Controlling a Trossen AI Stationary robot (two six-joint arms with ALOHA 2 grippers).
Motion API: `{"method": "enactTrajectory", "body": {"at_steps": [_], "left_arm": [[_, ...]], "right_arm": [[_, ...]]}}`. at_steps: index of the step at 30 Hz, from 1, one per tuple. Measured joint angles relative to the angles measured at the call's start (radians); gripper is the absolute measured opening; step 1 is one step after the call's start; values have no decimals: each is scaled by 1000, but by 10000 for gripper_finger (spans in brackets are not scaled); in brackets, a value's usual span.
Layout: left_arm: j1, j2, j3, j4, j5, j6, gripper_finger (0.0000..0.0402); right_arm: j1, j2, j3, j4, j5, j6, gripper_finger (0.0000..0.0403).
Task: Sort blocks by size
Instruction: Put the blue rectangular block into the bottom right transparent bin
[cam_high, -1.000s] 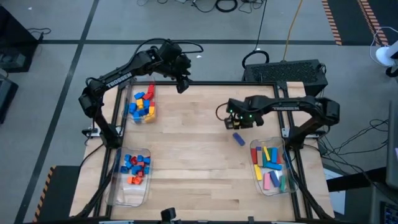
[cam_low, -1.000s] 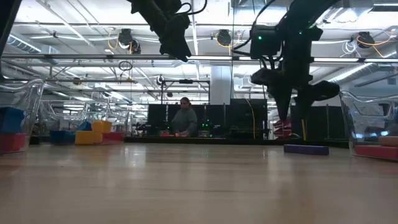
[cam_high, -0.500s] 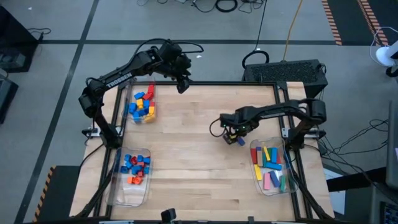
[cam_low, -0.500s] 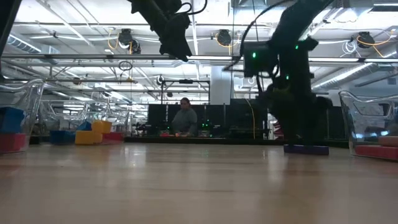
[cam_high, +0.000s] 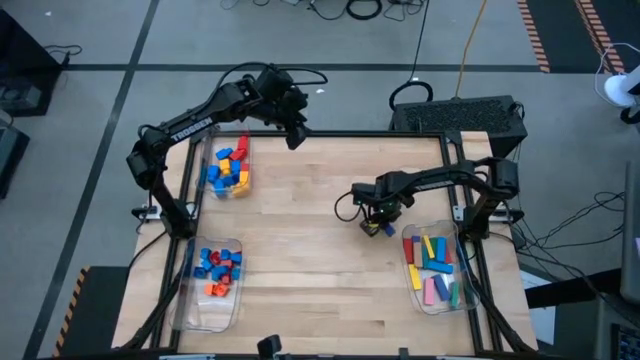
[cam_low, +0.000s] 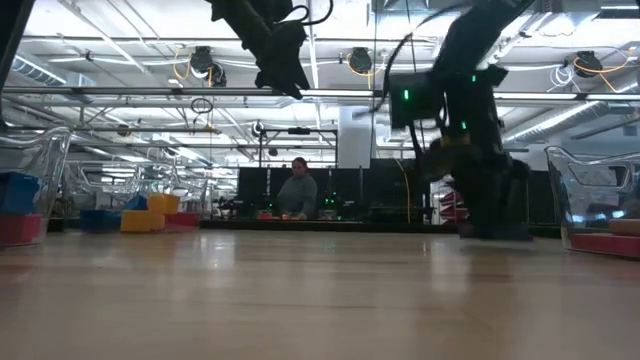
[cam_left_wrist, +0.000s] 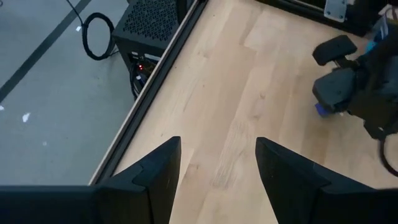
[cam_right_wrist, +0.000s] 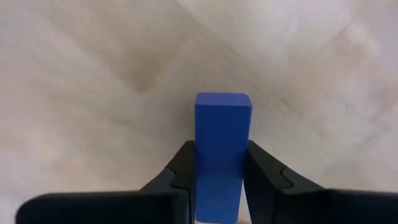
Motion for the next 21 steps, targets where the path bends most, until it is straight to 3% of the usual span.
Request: {"method": "enactTrajectory", "body": {"at_steps": [3, 7, 16, 21], "left_arm": [[0, 0, 0, 0, 0, -18, 208], [-8, 0, 0, -1, -2, -18, 208], [-44, 0, 0, 49, -3, -17, 208], [-71, 0, 0, 114, -3, -17, 208]], "right_arm": [[-4, -55, 35, -22, -7, 1, 69], [-5, -160, 114, -74, 59, -16, 69], [22, -412, 299, -317, 77, -340, 69], [86, -547, 333, -459, 80, -329, 69]]}}
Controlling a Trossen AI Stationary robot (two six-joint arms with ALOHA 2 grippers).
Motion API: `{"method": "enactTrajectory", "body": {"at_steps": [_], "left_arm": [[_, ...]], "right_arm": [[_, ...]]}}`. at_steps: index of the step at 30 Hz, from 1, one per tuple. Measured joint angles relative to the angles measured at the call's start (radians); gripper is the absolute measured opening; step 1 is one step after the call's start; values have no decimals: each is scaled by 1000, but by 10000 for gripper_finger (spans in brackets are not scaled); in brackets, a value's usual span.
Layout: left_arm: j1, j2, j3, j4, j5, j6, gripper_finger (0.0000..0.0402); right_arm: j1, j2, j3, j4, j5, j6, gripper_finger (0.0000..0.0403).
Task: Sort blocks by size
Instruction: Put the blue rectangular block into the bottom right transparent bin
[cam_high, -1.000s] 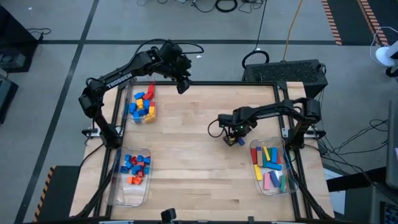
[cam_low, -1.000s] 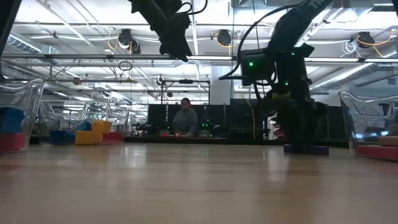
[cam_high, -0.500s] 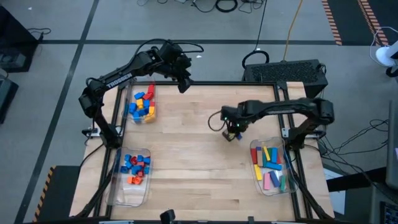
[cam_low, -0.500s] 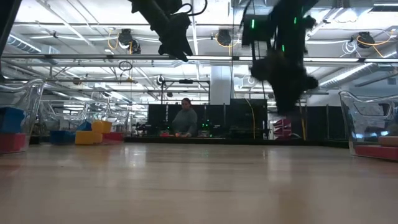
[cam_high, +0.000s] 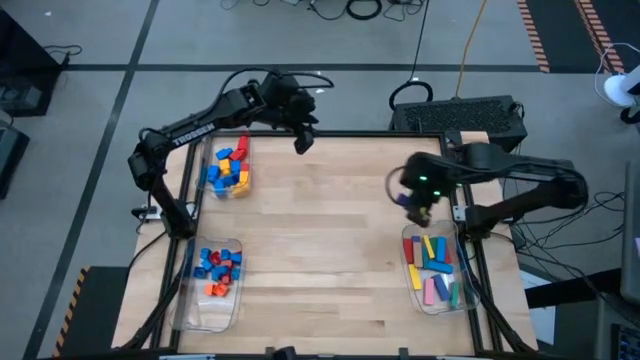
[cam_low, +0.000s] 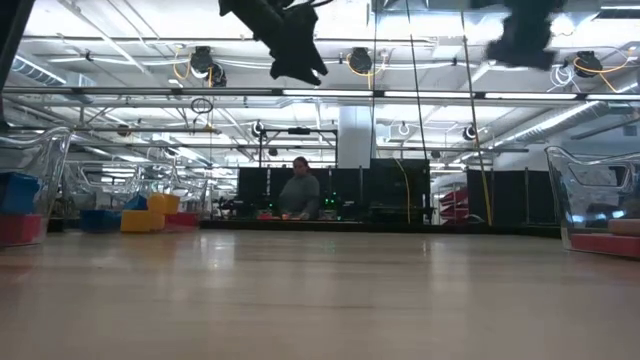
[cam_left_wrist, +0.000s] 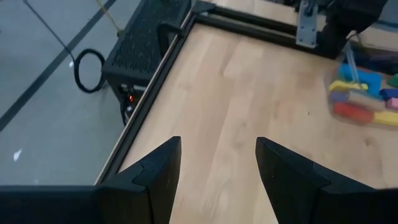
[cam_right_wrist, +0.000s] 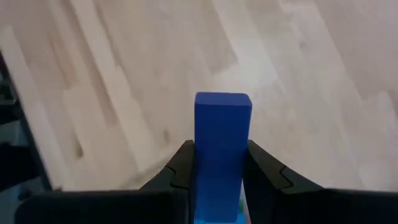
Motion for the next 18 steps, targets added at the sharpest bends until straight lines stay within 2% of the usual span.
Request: {"method": "enactTrajectory", "body": {"at_steps": [6, 11, 13, 16, 18], "left_arm": [[-24, 0, 0, 58, -3, 3, 208], [-51, 0, 0, 82, -63, -5, 208], [-67, 0, 0, 80, -68, -66, 208], [-97, 0, 0, 81, -60, -242, 208], [-126, 0, 0, 80, -58, -291, 208]], "right_arm": [[119, -102, 1, -184, 10, 112, 69], [220, -119, -4, -255, 12, 148, 69], [257, -127, -14, -254, 12, 141, 69], [309, -144, -39, -255, -2, 116, 69], [348, -169, -70, -256, -31, 120, 69]]}}
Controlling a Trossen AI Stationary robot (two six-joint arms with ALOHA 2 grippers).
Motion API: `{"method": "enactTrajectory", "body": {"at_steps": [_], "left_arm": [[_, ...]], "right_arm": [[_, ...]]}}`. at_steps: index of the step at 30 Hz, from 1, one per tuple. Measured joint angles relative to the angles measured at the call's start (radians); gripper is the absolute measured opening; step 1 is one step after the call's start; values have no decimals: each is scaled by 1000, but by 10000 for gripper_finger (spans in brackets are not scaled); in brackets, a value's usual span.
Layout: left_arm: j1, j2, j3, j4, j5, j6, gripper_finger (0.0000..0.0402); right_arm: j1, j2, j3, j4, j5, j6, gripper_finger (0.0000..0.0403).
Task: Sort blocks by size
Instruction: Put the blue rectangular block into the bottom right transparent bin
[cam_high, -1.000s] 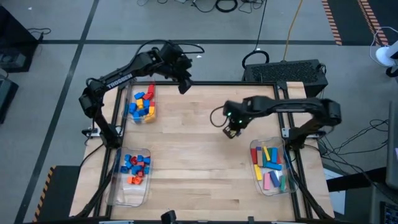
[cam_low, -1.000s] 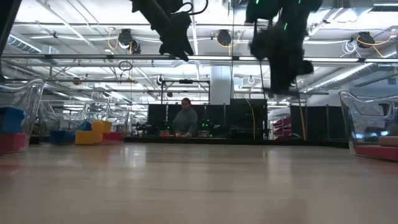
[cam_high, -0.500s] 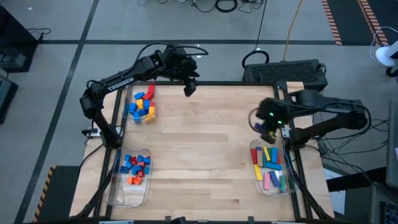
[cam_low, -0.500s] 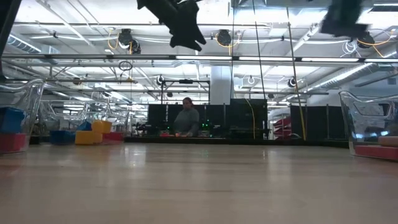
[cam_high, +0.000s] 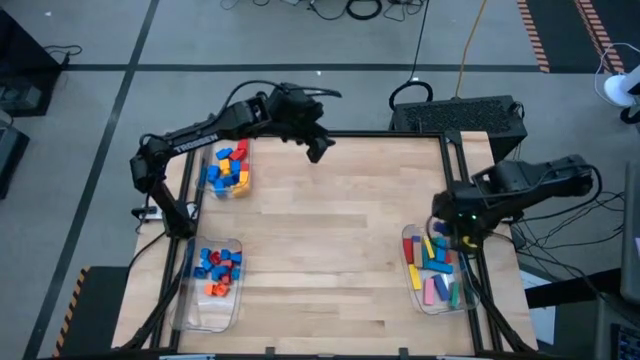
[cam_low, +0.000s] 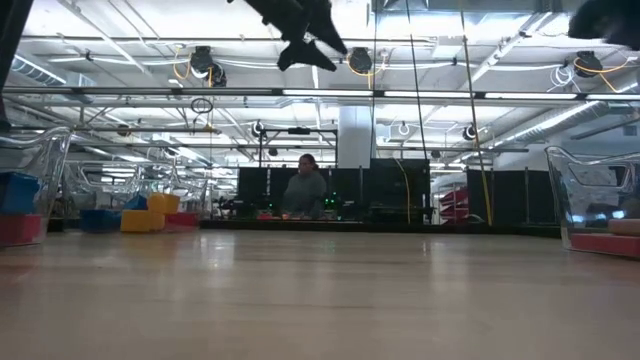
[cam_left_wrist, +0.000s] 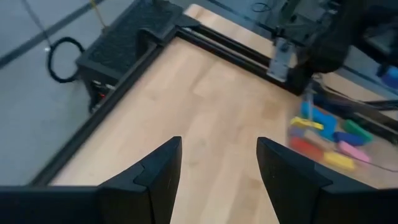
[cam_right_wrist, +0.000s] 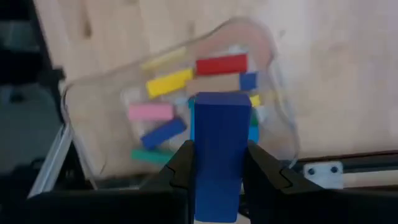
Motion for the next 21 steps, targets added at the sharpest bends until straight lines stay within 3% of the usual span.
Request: {"method": "enactTrajectory", "body": {"at_steps": [3, 11, 21], "left_arm": [[-54, 0, 0, 18, -6, -1, 208], [-176, 0, 0, 103, -141, 2, 208], [-209, 0, 0, 236, -189, 4, 208]], "right_arm": [[49, -57, -62, -1, -24, 14, 69], [131, -181, -266, 10, -53, 162, 69], [200, -207, -401, 121, -43, 232, 69]]}}
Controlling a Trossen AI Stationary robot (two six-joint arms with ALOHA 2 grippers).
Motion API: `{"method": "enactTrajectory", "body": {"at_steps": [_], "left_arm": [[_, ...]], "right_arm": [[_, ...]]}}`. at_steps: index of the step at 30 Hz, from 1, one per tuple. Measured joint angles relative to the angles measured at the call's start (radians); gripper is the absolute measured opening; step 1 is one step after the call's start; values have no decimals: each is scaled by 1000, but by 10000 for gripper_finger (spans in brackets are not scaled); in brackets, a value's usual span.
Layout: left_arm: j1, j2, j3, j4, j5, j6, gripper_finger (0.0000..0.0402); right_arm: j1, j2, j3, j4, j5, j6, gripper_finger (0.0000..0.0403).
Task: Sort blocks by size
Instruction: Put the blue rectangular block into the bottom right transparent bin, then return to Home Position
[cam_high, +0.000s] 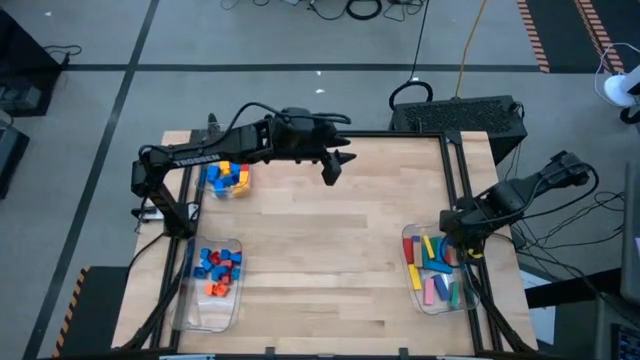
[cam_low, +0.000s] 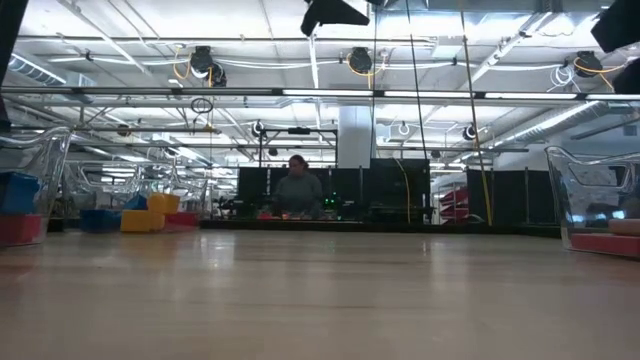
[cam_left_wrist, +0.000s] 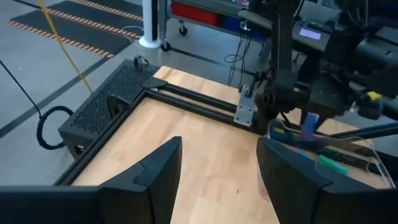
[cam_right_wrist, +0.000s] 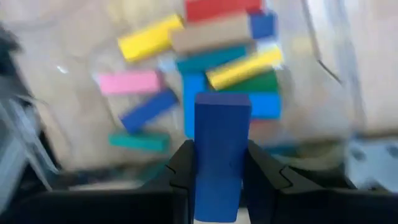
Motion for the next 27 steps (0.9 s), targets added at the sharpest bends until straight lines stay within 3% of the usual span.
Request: {"method": "enactTrajectory", "body": {"at_steps": [8, 20, 24, 27], "left_arm": [[-2, 0, 0, 5, 0, -9, 208], [-52, -8, -1, 3, 12, -54, 207], [-83, -50, -1, -2, 8, -41, 193], [-93, -108, -1, -25, 5, 5, 167]], "right_arm": [[14, 20, -43, 221, 15, 8, 87], [11, 36, -43, 314, 116, 67, 224], [4, 29, -16, 361, 174, 105, 226], [10, 7, 23, 478, 259, 30, 188]]}}
